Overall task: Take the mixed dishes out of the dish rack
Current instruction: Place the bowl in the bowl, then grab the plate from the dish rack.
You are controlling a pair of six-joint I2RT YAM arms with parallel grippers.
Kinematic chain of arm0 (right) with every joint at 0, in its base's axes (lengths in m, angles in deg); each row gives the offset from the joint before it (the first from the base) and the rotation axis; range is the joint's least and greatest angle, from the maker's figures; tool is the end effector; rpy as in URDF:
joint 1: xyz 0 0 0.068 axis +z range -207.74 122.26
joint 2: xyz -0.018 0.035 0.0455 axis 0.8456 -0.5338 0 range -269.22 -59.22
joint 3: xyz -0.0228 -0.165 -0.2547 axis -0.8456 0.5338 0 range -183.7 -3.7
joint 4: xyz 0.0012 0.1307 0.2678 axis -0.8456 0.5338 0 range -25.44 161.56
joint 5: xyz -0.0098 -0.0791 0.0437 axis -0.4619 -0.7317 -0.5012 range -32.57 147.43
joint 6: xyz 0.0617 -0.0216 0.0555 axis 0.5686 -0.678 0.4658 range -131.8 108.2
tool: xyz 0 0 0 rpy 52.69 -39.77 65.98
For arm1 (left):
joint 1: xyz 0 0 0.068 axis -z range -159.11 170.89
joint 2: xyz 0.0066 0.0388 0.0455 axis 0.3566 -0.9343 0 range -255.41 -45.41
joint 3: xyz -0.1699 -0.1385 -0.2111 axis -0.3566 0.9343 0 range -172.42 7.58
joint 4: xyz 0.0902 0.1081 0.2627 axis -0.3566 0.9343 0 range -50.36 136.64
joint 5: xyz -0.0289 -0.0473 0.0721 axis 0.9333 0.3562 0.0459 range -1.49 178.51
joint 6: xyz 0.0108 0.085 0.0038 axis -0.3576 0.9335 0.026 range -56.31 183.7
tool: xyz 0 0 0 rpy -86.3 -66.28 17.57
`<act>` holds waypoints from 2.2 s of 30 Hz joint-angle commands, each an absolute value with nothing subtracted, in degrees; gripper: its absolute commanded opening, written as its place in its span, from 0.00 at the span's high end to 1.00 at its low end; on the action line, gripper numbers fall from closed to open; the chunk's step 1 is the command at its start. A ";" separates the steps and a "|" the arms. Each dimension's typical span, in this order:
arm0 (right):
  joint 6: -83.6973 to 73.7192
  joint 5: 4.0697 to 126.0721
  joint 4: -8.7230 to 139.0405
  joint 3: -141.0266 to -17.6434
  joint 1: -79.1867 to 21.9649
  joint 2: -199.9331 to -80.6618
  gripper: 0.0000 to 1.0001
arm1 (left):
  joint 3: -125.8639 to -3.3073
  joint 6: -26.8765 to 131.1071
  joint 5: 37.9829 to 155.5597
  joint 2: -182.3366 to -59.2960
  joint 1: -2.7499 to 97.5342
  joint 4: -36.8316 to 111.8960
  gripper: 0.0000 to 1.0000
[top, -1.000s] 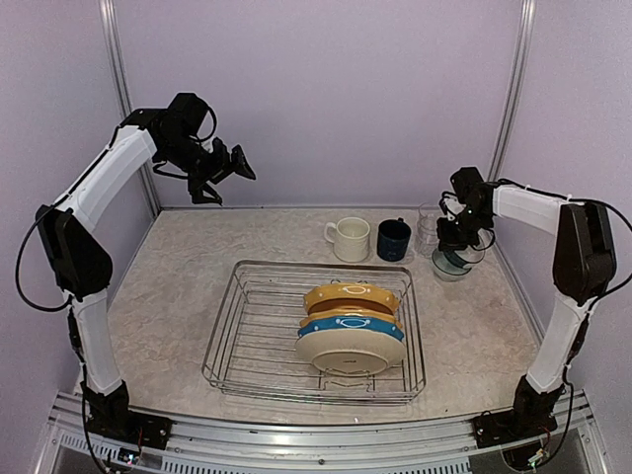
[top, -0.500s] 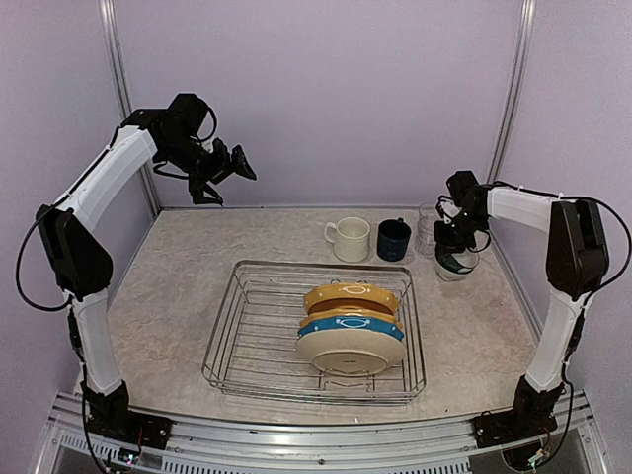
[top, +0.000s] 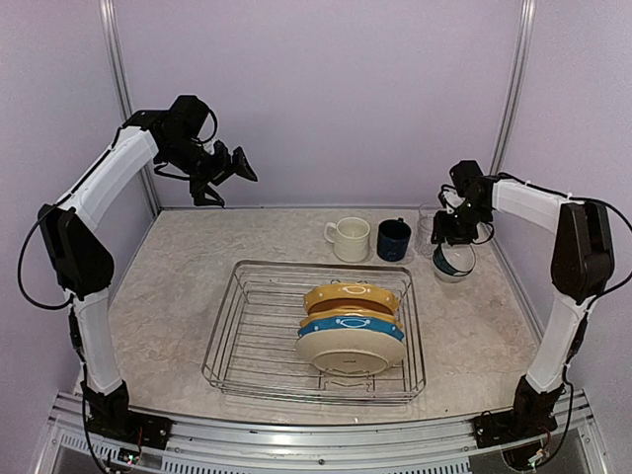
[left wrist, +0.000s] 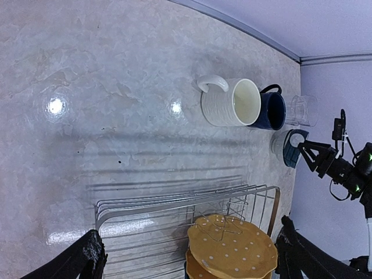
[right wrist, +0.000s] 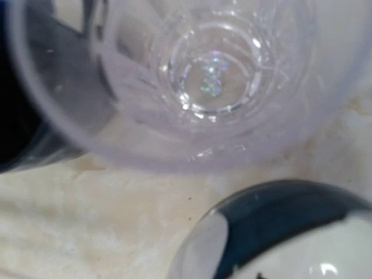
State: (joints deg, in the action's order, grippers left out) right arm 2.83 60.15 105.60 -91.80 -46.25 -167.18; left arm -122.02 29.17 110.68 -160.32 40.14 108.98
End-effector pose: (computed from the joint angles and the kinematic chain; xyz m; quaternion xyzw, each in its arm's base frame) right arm 0.4611 0.0973 0.2249 0.0206 0.9675 0.0791 0.2394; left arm 0.4508 -0.1876 0.3949 -0.0664 0.9345 -0.2981 0.1829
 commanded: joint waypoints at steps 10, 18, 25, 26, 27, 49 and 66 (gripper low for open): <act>-2.41 66.83 106.58 -89.88 -45.26 -151.47 0.25 | -118.64 28.56 112.02 -158.02 40.93 108.45 0.01; -9.10 83.14 101.17 -85.37 -45.21 -144.10 0.17 | -114.70 27.59 110.80 -154.76 43.85 104.85 0.01; -14.69 84.74 96.94 -79.69 -40.54 -140.25 0.14 | -99.84 30.60 107.11 -145.71 49.08 92.94 0.01; -14.92 83.82 94.51 -77.63 -39.43 -138.71 0.12 | -97.46 31.32 106.89 -144.53 49.75 91.31 0.01; -14.73 84.02 91.72 -75.40 -38.89 -136.96 0.10 | -95.07 31.41 107.21 -142.87 50.09 89.22 0.01; -36.74 95.72 103.79 -72.51 -25.88 -142.02 0.13 | -67.25 27.24 112.06 -127.50 54.47 68.05 0.01; -37.97 89.33 98.87 -73.06 -19.20 -151.49 0.36 | -70.64 27.77 111.53 -130.63 54.39 70.39 0.01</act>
State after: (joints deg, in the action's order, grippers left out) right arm -36.62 93.29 101.01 -72.19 -21.05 -148.71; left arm -68.88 27.07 111.84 -129.68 54.39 69.63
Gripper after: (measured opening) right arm 0.623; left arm 0.990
